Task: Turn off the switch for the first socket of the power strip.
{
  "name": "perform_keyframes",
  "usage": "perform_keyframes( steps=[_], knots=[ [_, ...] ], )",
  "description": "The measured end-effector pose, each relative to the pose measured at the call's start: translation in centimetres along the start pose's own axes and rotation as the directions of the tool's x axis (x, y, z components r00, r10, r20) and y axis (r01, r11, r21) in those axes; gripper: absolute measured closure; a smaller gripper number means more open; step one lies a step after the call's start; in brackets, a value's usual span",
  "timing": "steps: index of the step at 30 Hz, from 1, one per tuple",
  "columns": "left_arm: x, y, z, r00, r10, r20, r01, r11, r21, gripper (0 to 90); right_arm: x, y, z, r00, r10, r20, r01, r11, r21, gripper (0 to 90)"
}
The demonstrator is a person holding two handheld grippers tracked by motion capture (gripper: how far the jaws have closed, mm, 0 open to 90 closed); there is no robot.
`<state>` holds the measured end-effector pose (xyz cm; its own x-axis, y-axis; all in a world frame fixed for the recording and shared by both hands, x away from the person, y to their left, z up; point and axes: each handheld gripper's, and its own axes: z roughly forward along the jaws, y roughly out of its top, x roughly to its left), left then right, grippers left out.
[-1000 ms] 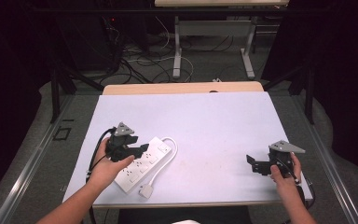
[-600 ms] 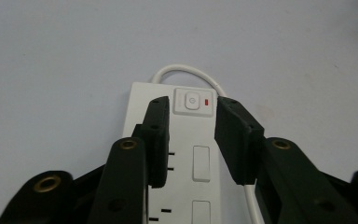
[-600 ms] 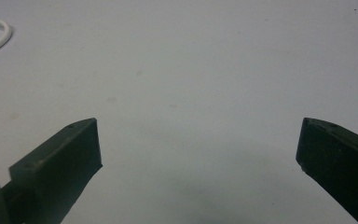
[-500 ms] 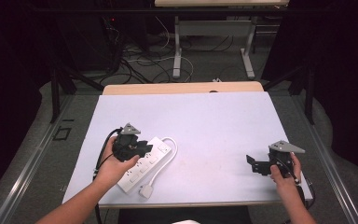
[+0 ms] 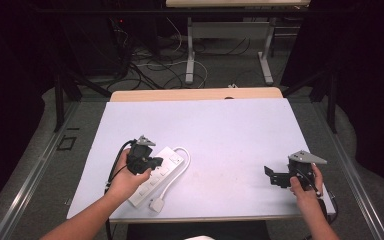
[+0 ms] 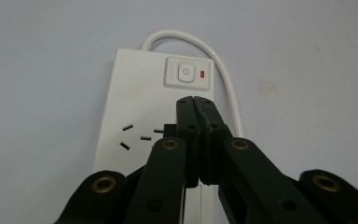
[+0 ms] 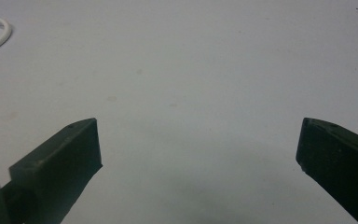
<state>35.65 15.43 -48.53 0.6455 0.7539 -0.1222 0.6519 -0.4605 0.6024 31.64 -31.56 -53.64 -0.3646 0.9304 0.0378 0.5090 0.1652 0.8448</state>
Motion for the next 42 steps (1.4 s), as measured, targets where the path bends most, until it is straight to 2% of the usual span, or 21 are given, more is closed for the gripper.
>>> perform_keyframes(
  steps=[4,5,6,10,11,16,18,19,22,23,31,32,35,36,38,42],
  knots=[
    [0.0,0.1,0.2,0.9998,-0.018,0.004,0.018,0.9995,0.028,89.9,0.1,0.0,0.0,1.0,0.003,0.0,-0.003,1.0,0.0,0.0],
    [-0.1,0.0,0.4,0.9988,-0.049,0.001,0.049,0.9987,0.015,89.9,0.1,0.0,0.0,1.0,0.003,0.0,-0.003,1.0,0.0,0.0],
    [0.0,0.1,0.3,0.9986,-0.051,0.012,0.051,0.9981,0.036,89.9,0.1,0.0,0.0,1.0,0.003,0.0,-0.003,1.0,-0.001,0.0],
    [0.2,0.0,0.6,0.9971,-0.076,0.007,0.076,0.9951,0.064,90.0,0.0,0.0,0.1,1.0,0.0,0.002,0.0,1.0,0.0,0.0],
    [0.3,0.0,0.6,0.9971,-0.075,0.011,0.074,0.9937,0.083,90.0,0.0,0.0,0.0,1.0,-0.003,-0.001,0.003,1.0,-0.001,0.0],
    [0.4,-0.1,1.1,0.9928,-0.12,-0.009,0.12,0.9874,0.103,90.0,0.1,0.0,0.0,1.0,-0.001,0.001,0.001,1.0,0.002,0.0],
    [0.6,-0.1,1.1,0.9934,-0.114,-0.005,0.114,0.9869,0.114,90.0,0.1,0.0,0.1,1.0,0.003,0.001,-0.003,1.0,0.0,0.0],
    [0.5,-0.1,1.2,0.9908,-0.135,-0.011,0.135,0.9843,0.114,90.0,0.1,0.0,0.1,1.0,0.003,0.001,-0.003,1.0,0.0,0.0],
    [0.7,-0.1,1.4,0.9891,-0.146,-0.017,0.147,0.9801,0.134,90.0,0.0,0.0,0.0,1.0,-0.002,-0.004,0.002,1.0,0.003,0.0],
    [0.6,-0.2,1.5,0.9867,-0.162,-0.019,0.163,0.9774,0.135,90.0,0.1,0.0,0.1,1.0,0.002,-0.007,-0.002,1.0,0.004,0.0],
    [0.6,-0.1,1.9,0.9879,-0.154,-0.014,0.154,0.9741,0.165,90.0,0.1,0.0,0.1,1.0,0.004,-0.007,-0.004,1.0,0.005,0.0],
    [0.5,-0.2,2.0,0.986,-0.166,-0.016,0.166,0.9732,0.159,90.0,0.1,0.0,0.1,1.0,0.002,-0.006,-0.002,1.0,0.004,0.0],
    [0.6,-0.2,2.2,0.988,-0.154,-0.012,0.154,0.9739,0.167,90.0,0.1,0.0,0.0,1.0,0.005,-0.007,-0.005,1.0,0.005,0.0],
    [0.5,-0.2,2.3,0.9861,-0.166,-0.013,0.165,0.9724,0.164,90.0,0.1,0.0,0.0,1.0,0.001,-0.006,-0.001,1.0,0.004,0.0],
    [0.5,-0.2,2.4,0.9882,-0.152,-0.016,0.153,0.9738,0.169,90.0,0.0,0.0,0.0,1.0,-0.002,-0.007,0.002,1.0,0.003,0.0],
    [0.4,-0.2,2.6,0.9872,-0.159,-0.017,0.159,0.9717,0.175,90.0,0.1,0.0,0.0,1.0,-0.003,-0.006,0.003,1.0,0.003,0.0]
  ],
)
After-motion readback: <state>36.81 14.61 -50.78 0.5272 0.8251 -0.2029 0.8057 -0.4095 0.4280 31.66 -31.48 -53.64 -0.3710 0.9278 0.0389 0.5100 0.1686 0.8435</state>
